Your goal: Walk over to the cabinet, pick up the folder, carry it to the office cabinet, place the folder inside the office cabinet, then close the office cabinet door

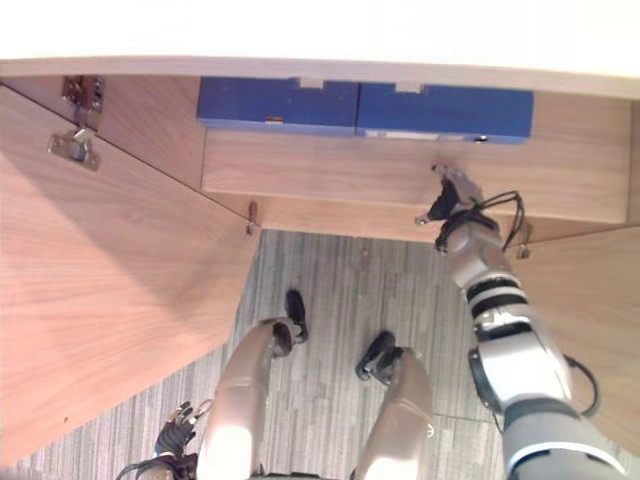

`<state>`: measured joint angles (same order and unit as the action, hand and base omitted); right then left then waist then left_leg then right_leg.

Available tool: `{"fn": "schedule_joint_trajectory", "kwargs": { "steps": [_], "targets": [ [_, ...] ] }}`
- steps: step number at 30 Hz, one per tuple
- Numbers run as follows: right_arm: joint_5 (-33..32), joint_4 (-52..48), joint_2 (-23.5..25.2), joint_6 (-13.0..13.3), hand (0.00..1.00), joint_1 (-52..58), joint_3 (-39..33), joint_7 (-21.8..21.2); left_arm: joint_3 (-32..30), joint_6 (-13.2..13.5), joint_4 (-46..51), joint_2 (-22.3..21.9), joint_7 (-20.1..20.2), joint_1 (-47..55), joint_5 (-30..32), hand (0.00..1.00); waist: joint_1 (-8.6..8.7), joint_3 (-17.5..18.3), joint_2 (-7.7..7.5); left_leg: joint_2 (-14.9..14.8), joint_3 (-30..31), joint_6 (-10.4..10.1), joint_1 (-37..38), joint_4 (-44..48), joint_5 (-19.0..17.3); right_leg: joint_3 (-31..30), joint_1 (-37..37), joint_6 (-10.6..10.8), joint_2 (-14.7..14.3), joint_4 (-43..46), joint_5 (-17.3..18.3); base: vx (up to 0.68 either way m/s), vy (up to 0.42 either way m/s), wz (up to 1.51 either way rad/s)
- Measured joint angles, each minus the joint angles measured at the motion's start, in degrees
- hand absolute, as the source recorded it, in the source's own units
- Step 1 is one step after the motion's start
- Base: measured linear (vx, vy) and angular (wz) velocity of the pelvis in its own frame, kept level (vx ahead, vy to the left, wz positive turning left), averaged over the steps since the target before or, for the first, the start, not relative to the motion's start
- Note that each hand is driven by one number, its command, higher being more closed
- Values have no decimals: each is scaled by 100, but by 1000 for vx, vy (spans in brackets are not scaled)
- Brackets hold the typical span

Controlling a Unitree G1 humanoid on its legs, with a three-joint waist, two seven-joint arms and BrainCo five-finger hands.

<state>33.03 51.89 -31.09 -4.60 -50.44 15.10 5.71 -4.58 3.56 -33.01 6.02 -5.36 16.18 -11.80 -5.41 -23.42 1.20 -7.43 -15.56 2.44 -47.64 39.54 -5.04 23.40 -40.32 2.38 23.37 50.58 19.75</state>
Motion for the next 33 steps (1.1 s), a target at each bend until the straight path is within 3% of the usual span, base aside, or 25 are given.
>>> {"fn": "schedule_joint_trajectory", "kwargs": {
  "steps": [5, 11, 13, 16, 20, 25, 33],
  "targets": [
    [108, 59, 279, -110, 0, 142, 154, -172, 3, -28, 123, 33, 8, 47, -6, 0, 15, -12, -74, 31, -56, -21, 449, -510, 181, 67, 411, 21, -145, -513, -220, 26, -20, -5],
    [168, 231, 855, -177, 0, 508, 529, -554, 4, -75, 213, 108, 98, 106, 2, 0, 53, 47, -241, 128, -67, -154, 1436, -1840, 741, 321, 1297, 10, -499, -1626, -628, 49, -55, -3],
    [-104, 430, 1274, -169, 0, 864, 597, -895, 3, -75, 184, 131, 172, 97, 36, 0, 40, 75, -292, 163, -71, -227, 1966, -2539, 1068, 425, 1731, -2, -700, -2150, -805, 118, -88, -4],
    [-511, 541, 1720, -163, 0, 1350, 619, -968, -39, -69, 73, 132, 211, 40, 139, 0, 31, 85, -304, 132, -64, -301, 2323, -2879, 1199, 474, 2066, -8, -867, -2476, -892, 100, -69, -6],
    [-1354, 697, 2291, -43, 0, 1908, -369, -647, -283, -55, -555, 100, 180, -242, 367, 0, 40, 260, -324, 11, -96, -431, 2783, -3212, 1292, 459, 2579, -17, -1202, -3082, -1128, 98, -66, -17],
    [-2282, 744, 2463, 62, 0, 2739, -1471, -227, -499, -66, -1311, 98, -7, -411, 652, 0, 73, 841, -451, 52, -263, -565, 3611, -4154, 1624, 333, 3223, 11, -1542, -3961, -1474, 82, -30, -18],
    [-3048, 1005, 2842, 242, 0, 4096, -2530, -32, -718, -148, -2006, 62, -216, -618, 1096, 0, 285, 1514, -439, 85, -284, -579, 3929, -4453, 1706, 272, 3462, 28, -1641, -4283, -1532, 3, -22, -5]
  ]
}}
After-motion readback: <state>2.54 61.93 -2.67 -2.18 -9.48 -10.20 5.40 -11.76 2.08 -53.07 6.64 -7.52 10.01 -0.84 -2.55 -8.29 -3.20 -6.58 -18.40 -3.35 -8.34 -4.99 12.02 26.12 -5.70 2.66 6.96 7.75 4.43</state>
